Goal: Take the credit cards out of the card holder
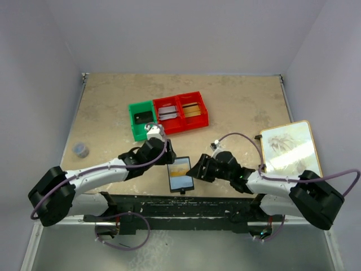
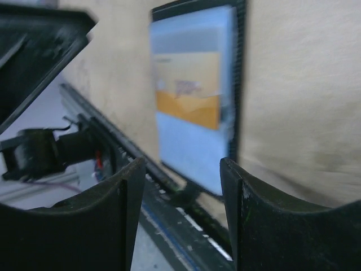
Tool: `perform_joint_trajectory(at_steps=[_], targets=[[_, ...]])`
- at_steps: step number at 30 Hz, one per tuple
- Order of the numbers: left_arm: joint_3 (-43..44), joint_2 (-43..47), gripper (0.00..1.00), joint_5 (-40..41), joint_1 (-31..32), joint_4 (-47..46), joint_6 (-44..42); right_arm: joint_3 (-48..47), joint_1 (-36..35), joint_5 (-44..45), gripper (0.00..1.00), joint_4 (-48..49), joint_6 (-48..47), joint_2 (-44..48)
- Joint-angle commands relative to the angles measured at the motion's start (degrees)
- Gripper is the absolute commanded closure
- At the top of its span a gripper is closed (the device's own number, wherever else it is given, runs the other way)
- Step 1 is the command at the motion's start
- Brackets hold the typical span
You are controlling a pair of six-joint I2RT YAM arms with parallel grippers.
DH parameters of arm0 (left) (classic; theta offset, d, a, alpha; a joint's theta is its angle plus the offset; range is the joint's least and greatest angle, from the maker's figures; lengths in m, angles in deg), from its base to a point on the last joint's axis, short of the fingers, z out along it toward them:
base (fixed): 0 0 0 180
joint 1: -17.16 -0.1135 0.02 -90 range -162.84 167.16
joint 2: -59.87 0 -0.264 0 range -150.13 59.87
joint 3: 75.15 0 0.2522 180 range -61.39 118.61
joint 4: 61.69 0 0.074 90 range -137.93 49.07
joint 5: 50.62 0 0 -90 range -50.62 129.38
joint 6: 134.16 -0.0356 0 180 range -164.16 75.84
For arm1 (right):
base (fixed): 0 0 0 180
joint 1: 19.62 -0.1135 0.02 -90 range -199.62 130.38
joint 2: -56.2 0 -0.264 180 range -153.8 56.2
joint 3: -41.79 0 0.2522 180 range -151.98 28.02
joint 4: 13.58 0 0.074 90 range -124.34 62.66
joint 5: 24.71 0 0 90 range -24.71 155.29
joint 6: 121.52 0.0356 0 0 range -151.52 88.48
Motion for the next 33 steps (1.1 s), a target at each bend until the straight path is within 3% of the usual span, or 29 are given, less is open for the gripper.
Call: perform_joint_trajectory(at_steps=[1,6,12,21,33], targets=[[5.1,-5.1,0.41,-4.1,-2.3,-2.4,-8.5,-0.6,-6.1,5.2,0.42,13.8,11.1,-1.0],[9.0,-11.4,0.43,-7.5,-3.1,-2.1,-11.4,3.3,-7.6,10.1,0.45,23.0,18.9,-3.6],[9.5,-14.0,0.43,-8.4,-3.2,-3.7,-12.3,3.8,-8.5,7.0,0.47,30.3,22.3,-12.1],[9.2,-13.3,0.45,-10.9,-3.2,-2.4,-15.2,5.9,-9.3,6.7,0.51,46.7,27.3,-26.7],[9.4,-14.7,0.49,-8.1,-3.2,1.0,-18.0,9.1,-9.3,11.7,0.66,65.6,32.9,-43.3]])
